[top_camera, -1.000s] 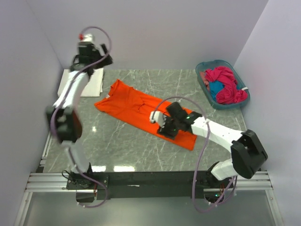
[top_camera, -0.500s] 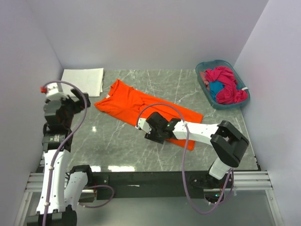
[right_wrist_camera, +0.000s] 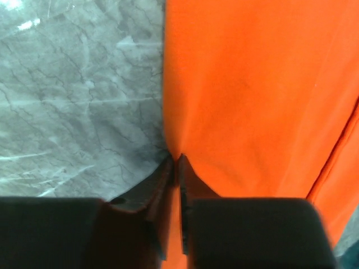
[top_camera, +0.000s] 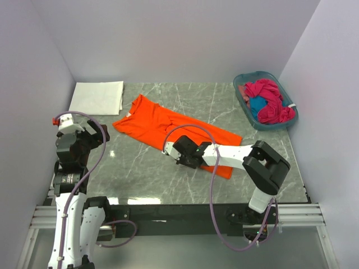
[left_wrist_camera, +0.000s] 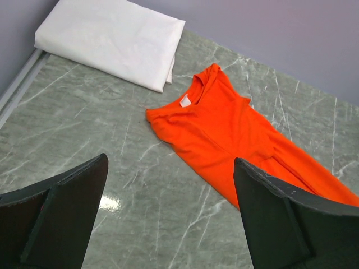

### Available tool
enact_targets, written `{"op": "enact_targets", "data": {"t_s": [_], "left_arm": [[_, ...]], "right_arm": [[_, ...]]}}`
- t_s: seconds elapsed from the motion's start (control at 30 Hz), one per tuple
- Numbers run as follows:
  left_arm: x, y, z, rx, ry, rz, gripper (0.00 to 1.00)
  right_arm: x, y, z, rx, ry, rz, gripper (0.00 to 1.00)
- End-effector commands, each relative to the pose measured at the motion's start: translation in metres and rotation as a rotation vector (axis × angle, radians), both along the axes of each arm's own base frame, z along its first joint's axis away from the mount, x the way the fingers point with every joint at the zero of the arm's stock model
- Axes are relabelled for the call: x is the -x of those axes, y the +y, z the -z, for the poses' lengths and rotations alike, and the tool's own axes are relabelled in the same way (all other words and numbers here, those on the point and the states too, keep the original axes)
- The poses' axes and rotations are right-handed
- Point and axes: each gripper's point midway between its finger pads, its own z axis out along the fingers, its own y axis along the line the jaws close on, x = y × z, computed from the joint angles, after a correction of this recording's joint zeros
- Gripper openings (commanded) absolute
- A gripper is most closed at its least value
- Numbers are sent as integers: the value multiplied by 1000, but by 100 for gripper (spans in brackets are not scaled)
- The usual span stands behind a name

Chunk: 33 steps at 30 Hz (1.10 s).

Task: Fold and stack the t-shirts
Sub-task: Fold the tshirt

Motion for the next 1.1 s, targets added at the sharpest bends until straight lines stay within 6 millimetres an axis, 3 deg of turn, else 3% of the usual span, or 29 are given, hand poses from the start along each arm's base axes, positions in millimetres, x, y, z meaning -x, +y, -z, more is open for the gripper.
{"op": "enact_targets", "data": {"t_s": [0.0,0.07,0.17,0.2,0.37,0.43,0.47,0.5,0.57,0.63,0.67,0.73,0.77,0.8,0.93,1.07], "left_arm": [[-2,1,-6,-22,-30,2,99],[-2,0,-6,-20,-32,8,99],[-2,0,-6,-20,-33,12,99],[-2,-1,-5,-19,-34,14,99],[-2,-1,-4,-16,-26,13,99],[-3,-1,-3,-14,-20,14,99],[-3,-1,-2,-15,-18,13,99],[-3,-1,-2,-14,-16,14,99],[-3,-1,-2,-14,-17,14,99],[-4,-1,-1,-14,-16,12,99],[-4,-1,-1,-13,-14,12,98],[-5,-1,1,-11,-5,14,98],[-5,-1,1,-11,-4,12,98],[-6,-1,1,-10,-1,12,98],[-7,-3,4,-6,8,27,98],[-8,-3,7,-5,20,27,98]], "right_arm": [[14,-12,15,50,57,2,12],[23,-10,10,30,79,-20,4],[49,-3,5,12,108,-101,0],[59,-6,8,23,125,-123,0],[119,16,7,-2,199,-309,0],[129,23,1,-11,238,-349,9],[130,27,-3,-23,253,-367,34],[127,32,-12,-36,256,-374,48],[106,38,-37,-92,214,-365,67],[85,39,-58,-165,207,-329,73],[50,35,-81,-229,173,-258,76],[29,36,-98,-321,219,-218,77],[6,41,-109,-364,224,-183,77],[-15,31,-110,-398,252,-119,77],[-66,44,-101,-542,368,43,77],[-123,63,-76,-615,436,342,77]]}}
